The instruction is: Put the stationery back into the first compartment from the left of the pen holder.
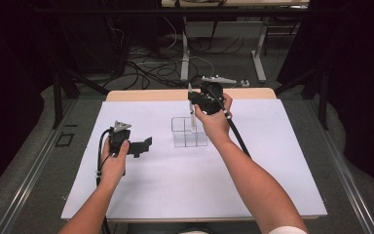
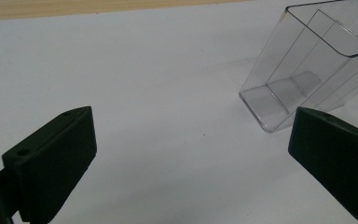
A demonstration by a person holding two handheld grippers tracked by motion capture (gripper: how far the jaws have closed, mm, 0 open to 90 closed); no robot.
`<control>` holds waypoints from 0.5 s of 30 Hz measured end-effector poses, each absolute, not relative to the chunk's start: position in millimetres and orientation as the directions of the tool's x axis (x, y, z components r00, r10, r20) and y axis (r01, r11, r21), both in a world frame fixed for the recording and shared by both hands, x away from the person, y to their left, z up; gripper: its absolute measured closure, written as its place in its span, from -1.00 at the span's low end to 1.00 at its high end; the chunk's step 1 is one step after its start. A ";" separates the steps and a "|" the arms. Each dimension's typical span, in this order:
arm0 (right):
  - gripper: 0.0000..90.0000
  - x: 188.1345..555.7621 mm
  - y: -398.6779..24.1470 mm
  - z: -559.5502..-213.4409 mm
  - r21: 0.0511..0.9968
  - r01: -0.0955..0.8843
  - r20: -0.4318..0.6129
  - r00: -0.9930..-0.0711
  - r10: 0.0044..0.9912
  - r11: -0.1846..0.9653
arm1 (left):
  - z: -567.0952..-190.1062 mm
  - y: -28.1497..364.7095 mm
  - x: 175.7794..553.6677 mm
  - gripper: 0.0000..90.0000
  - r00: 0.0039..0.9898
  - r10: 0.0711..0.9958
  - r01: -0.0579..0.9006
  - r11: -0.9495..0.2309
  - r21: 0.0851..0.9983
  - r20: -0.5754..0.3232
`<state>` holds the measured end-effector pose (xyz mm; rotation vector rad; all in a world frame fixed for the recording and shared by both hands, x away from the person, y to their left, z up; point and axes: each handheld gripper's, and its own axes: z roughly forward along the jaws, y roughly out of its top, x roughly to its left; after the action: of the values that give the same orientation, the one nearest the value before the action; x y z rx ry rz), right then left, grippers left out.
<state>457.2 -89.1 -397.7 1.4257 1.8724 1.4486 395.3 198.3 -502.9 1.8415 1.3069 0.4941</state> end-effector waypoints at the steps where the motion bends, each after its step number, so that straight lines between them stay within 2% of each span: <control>1: 0.79 458.5 -87.0 -397.9 0.876 0.481 0.271 -0.419 0.867 -0.041 | -503.1 198.4 395.4 -0.98 0.390 0.911 0.596 -0.140 0.790 -0.132; 15: 0.79 470.9 -63.1 -405.2 0.872 0.490 0.262 -0.426 0.866 -0.022 | -500.2 202.4 394.6 -0.97 0.381 0.914 0.590 -0.128 0.797 -0.136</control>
<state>470.9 -63.1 -405.2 1.4163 1.9000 1.4331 394.6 202.4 -500.2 1.8256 1.3094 0.5006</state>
